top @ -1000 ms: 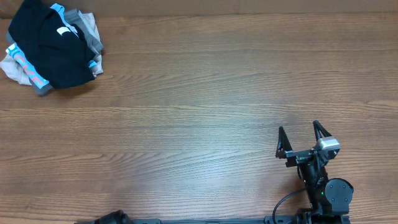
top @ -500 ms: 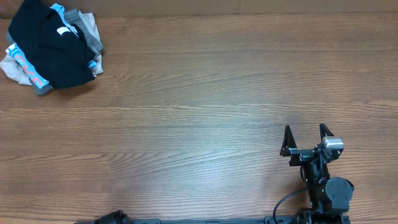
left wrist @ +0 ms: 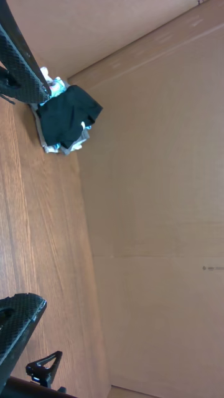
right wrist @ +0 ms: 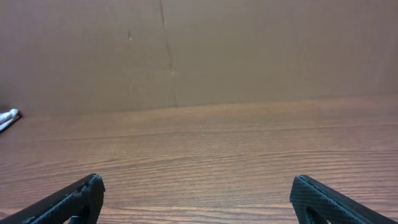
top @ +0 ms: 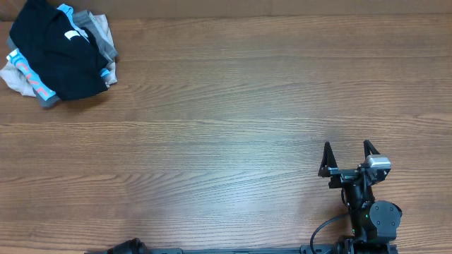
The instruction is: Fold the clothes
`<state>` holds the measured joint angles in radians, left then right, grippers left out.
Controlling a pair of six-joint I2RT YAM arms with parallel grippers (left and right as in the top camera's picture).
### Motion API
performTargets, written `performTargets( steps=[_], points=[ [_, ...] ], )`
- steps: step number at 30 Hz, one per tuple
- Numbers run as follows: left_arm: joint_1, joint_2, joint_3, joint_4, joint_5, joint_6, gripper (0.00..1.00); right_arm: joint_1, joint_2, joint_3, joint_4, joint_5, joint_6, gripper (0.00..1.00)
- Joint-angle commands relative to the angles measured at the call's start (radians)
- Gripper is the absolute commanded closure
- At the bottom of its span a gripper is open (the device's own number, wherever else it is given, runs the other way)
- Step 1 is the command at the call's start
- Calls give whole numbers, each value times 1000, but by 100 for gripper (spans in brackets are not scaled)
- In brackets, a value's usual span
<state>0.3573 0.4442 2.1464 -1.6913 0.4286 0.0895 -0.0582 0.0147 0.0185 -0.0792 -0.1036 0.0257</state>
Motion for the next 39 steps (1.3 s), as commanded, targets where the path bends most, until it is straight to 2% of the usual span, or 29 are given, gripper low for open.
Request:
performTargets(
  steps=[1, 17, 21, 24, 32, 39],
  points=[
    [2, 20, -5, 2, -11, 19, 0, -5, -12, -10, 4, 9, 0, 0],
    [2, 20, -5, 5, -30, 31, 0, -5, -12, -10, 3, 9, 0, 0],
    [3, 20, -14, 15, 37, 27, 0, -5, -12, -10, 4, 9, 0, 0],
    [3, 20, -80, 100, 108, -21, 0, -5, -12, -10, 4, 9, 0, 0],
    [-74, 14, -490, 485, 98, -180, 0, -5, -12, -10, 4, 9, 0, 0],
    [-184, -106, -937, 802, 22, -171, 0, -5, -12, -10, 3, 9, 0, 0]
  ],
)
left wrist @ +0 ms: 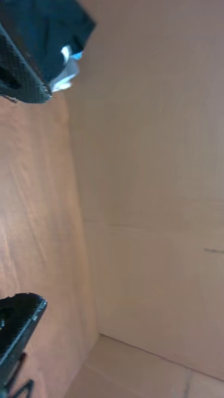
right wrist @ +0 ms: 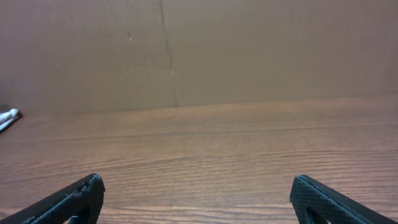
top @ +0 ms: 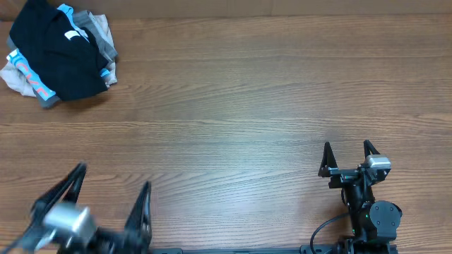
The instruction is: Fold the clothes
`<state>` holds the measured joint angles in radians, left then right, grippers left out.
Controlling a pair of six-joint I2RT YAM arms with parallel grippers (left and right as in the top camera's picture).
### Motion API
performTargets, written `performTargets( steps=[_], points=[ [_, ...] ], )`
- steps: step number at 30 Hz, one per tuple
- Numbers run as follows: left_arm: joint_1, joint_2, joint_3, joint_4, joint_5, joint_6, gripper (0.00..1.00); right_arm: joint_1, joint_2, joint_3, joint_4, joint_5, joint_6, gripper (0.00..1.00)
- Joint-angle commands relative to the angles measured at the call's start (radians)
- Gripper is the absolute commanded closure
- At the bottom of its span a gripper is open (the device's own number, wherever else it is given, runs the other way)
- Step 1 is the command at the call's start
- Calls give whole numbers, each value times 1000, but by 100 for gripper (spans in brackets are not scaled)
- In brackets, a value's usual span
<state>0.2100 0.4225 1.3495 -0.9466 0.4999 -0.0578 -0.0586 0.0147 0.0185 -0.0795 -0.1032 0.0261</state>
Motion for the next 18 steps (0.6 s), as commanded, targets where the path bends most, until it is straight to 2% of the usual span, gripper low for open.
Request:
performTargets(
  steps=[1, 3, 10, 14, 18],
  points=[
    [-60, -143, -269, 140, -85, -24, 0, -5, -12, -10, 4, 9, 0, 0],
    [-92, -229, -469, 293, -137, -24, 0, -5, -12, -10, 4, 9, 0, 0],
    [-129, -333, -871, 669, -211, -25, 0, -5, -12, -10, 4, 9, 0, 0],
    [-154, -406, -1049, 779, -276, -25, 0, -5, -12, -10, 4, 9, -1, 0],
    [-169, -419, -1149, 862, -317, -29, 0, -5, -12, -10, 4, 9, 0, 0]
  ],
)
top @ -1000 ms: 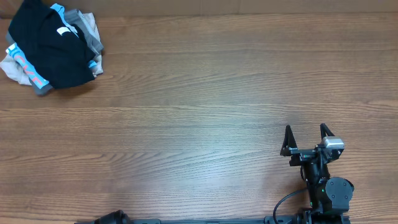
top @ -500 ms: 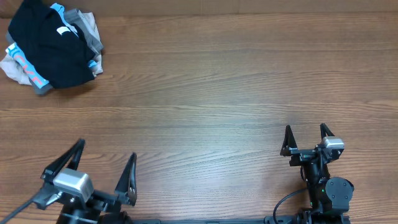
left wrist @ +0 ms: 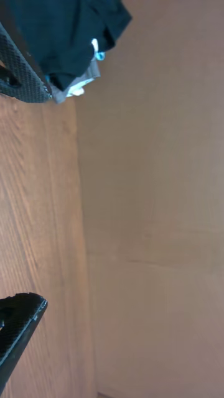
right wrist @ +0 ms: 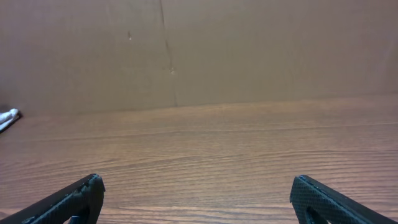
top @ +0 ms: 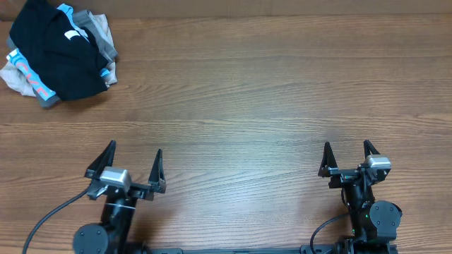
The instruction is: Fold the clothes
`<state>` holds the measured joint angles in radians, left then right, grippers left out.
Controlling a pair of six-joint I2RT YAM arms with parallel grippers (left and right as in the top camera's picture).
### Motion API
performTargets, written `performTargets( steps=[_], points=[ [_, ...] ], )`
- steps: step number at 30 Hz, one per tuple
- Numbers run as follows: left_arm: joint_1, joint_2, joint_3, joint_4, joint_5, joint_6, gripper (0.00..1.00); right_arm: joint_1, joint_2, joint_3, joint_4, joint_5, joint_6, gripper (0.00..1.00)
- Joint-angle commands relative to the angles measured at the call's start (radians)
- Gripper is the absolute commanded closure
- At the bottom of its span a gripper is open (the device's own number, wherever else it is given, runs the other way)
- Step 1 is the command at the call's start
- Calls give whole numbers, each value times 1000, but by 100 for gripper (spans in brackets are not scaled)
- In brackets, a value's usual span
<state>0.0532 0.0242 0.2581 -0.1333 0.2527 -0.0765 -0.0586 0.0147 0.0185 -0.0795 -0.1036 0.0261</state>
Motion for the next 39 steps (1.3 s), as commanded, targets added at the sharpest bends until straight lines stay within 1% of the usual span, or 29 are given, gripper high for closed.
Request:
performTargets(
  steps=[1, 6, 13, 18, 23, 39],
  points=[
    [-16, -21, -75, 69, -91, -10, 0, -5, -12, -10, 4, 9, 0, 0],
    [-29, -21, -159, 166, -160, -10, 0, -5, -12, -10, 4, 9, 0, 0],
    [-29, -21, -254, 235, -160, -10, 0, -5, -12, -10, 4, 9, 0, 0],
    [-30, -21, -254, 195, -160, -1, 0, -5, -12, -10, 4, 9, 0, 0],
    [-30, -21, -253, 55, -163, 2, 0, -5, -12, -10, 4, 9, 0, 0],
    [-29, -20, -253, 63, -171, 2, 0, -5, -12, -10, 4, 9, 0, 0]
  ],
)
